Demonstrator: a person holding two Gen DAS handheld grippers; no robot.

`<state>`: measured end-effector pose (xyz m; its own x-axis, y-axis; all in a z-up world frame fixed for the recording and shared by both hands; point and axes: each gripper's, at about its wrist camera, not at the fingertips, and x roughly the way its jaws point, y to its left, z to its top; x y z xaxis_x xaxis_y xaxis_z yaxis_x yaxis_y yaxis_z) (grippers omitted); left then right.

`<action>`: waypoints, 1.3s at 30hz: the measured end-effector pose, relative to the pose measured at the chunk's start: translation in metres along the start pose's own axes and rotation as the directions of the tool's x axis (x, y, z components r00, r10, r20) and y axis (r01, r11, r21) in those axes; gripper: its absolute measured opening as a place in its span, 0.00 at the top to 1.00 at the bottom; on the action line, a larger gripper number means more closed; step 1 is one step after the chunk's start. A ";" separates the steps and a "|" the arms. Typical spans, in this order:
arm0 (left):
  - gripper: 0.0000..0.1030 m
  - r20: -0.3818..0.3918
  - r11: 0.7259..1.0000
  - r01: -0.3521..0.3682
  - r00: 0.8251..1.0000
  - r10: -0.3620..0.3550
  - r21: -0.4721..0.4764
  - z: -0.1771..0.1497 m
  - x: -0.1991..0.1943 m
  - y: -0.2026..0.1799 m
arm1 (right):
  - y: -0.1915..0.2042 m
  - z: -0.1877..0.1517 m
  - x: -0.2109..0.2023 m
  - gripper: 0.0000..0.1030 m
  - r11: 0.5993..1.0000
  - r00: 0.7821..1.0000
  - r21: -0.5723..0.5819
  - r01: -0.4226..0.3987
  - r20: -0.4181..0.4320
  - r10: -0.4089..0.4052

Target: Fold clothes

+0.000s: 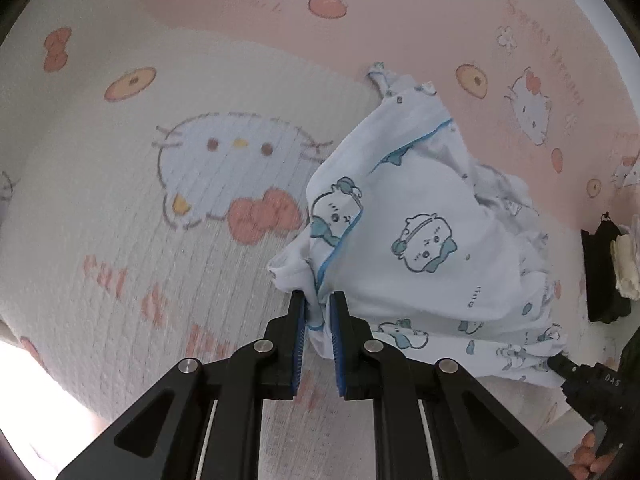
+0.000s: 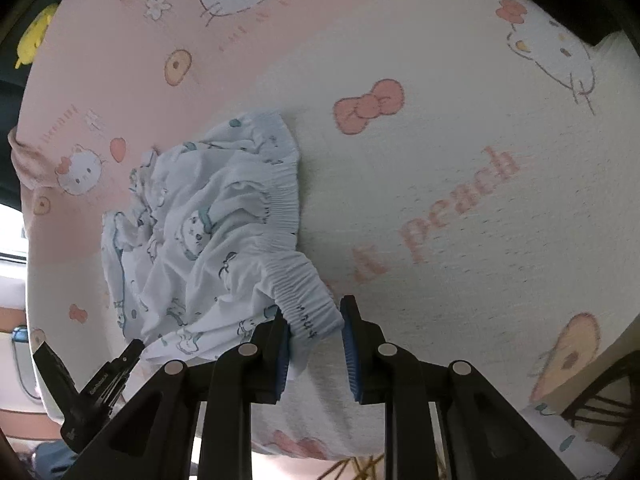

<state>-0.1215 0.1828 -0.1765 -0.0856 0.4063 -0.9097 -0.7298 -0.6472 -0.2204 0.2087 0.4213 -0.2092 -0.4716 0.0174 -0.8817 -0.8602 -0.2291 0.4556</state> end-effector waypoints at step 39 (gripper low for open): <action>0.46 -0.086 0.988 0.156 0.984 -0.154 0.017 0.042 -0.003 0.037 | 0.030 0.050 -0.024 0.37 0.990 0.991 -0.139 0.025 0.133 -0.006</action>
<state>-0.1762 0.1846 -0.1672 0.0863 0.4443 -0.8917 -0.7457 -0.5647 -0.3535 0.1840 0.4622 -0.1685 -0.4877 0.1482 -0.8603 -0.8363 -0.3618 0.4118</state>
